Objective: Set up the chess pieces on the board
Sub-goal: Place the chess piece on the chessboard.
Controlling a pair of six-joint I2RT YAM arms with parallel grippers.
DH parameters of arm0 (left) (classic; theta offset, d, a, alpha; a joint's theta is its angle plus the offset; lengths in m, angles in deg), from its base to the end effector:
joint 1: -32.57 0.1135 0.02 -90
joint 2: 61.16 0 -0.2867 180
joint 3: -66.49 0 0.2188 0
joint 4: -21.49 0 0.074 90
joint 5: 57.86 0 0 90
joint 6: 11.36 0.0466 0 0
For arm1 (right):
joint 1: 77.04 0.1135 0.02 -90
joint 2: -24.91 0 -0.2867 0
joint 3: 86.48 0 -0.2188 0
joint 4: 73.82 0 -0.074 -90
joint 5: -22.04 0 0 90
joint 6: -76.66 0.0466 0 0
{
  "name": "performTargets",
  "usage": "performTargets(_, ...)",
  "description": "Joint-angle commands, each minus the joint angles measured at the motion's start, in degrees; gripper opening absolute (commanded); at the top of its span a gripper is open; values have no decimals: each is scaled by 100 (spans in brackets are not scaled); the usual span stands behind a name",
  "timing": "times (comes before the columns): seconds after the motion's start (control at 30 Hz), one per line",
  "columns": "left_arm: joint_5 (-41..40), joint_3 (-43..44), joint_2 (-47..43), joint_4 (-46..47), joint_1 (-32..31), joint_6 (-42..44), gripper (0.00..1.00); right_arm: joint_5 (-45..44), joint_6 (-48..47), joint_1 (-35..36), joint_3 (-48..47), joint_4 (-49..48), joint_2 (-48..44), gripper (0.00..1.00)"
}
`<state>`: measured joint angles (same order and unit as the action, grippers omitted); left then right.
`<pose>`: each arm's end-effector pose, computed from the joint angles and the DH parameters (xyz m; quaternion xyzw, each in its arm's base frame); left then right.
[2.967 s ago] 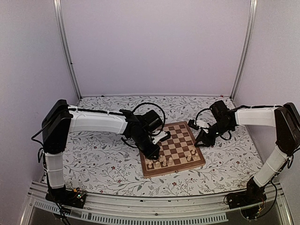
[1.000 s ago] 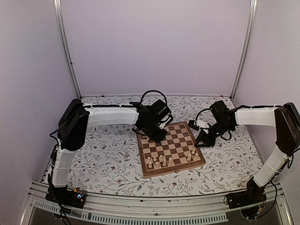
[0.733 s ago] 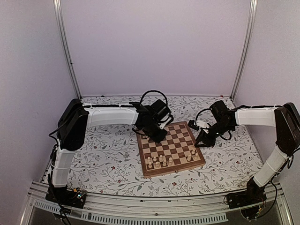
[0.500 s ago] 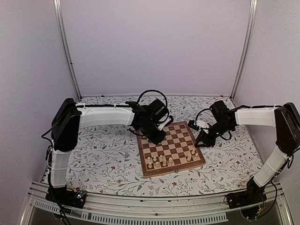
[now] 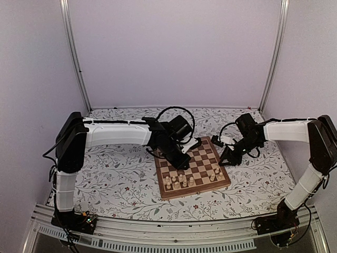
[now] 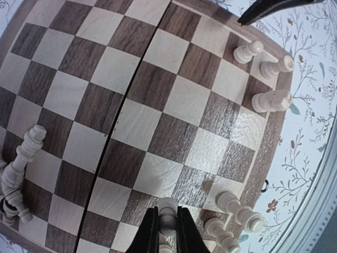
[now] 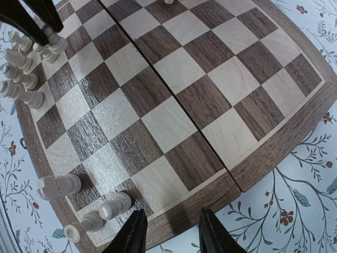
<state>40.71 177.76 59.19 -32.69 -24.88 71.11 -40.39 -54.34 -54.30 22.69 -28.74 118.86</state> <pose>0.2282 -0.3704 0.2191 0.4251 0.8723 -0.1852 0.1555 0.2534 0.1296 0.2065 -0.5418 0.7861 0.2019 0.2184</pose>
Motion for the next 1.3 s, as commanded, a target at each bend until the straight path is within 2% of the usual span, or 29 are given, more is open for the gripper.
performTargets(0.0,363,11,54,12,-129,133,8,11,-23,-14,-160,55,70,37)
performTargets(0.63,461,336,434,-174,-234,255,9,24,-23,-15,-169,67,53,37)
performTargets(1.2,433,533,634,-356,-235,339,15,29,-32,-11,-169,80,79,37)
performTargets(1.27,417,544,622,-365,-240,340,18,23,-32,-15,-169,81,83,37)
